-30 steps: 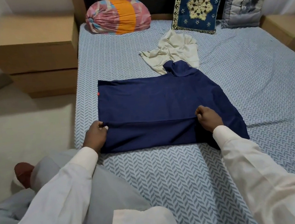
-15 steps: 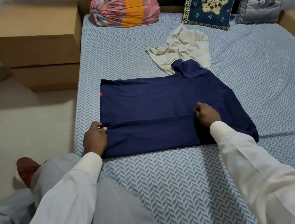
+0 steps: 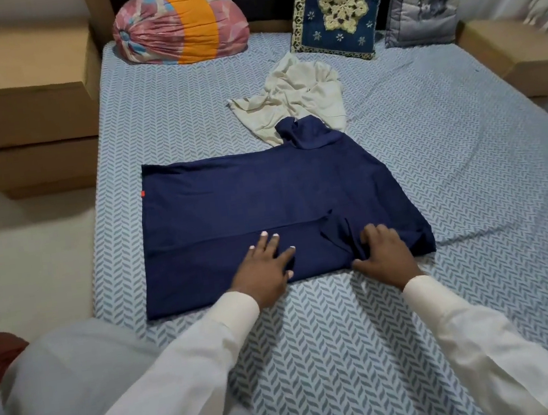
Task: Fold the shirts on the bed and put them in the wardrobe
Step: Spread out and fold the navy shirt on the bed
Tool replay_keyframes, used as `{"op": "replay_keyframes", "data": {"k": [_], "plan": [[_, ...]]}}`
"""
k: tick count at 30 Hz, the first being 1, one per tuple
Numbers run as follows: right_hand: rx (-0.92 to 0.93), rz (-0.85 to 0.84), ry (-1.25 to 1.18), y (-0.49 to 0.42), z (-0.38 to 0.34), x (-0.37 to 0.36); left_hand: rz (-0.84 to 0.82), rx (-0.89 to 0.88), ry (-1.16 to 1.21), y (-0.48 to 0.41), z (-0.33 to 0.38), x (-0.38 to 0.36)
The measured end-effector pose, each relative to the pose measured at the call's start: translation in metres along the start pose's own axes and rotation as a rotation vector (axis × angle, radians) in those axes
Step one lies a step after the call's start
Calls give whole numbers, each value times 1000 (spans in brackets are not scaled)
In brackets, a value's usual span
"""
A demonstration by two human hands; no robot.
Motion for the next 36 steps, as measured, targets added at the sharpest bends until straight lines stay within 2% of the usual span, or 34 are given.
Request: {"op": "replay_keyframes", "data": {"k": [4, 9, 10, 11, 14, 16, 18, 22, 24, 26, 28, 32, 34, 36], "plan": [[-38, -38, 39, -1, 6, -5, -114, 31, -63, -8, 12, -18], [-11, -297, 110, -65, 14, 35, -154, 41, -133, -13, 11, -12], [-11, -283, 92, -82, 13, 48, -146, 43, -143, -15, 11, -8], [-30, -191, 0, -100, 15, 62, -137, 44, -161, -17, 11, -5], [-244, 249, -511, -131, 20, 111, -129, 53, -218, -24, 12, 1], [-327, 391, -692, -134, 32, 129, -147, 64, -236, -26, 12, 2], [-395, 325, -666, -126, 57, 122, -159, 75, -230, -28, 10, 2], [-587, -47, -571, -91, 123, 63, -153, 69, -195, -38, 6, 8], [-640, -144, -508, -76, 143, 35, -146, 75, -201, -39, 6, 7], [-671, -141, -525, -65, 149, 18, -137, 102, -213, -38, 4, 6], [-691, -66, -512, -56, 148, 14, -101, 154, -200, -34, 0, 3], [-793, 15, -303, -52, 130, 33, -74, 265, -118, -30, -16, 4], [-756, 67, -230, -61, 115, 38, -79, 311, -70, -30, -23, 4], [-646, 137, -291, -74, 94, 37, -84, 338, -20, -30, -28, 4]]}}
Point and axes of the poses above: each hand's wrist, its own y-axis away from the middle knuckle, its own x-axis out of the back of the hand, z = x × y, the point moved 2 cm from there along -y, towards the middle knuckle, and after that the axes turned 4 degrees about -x, right-handed, at the moved point
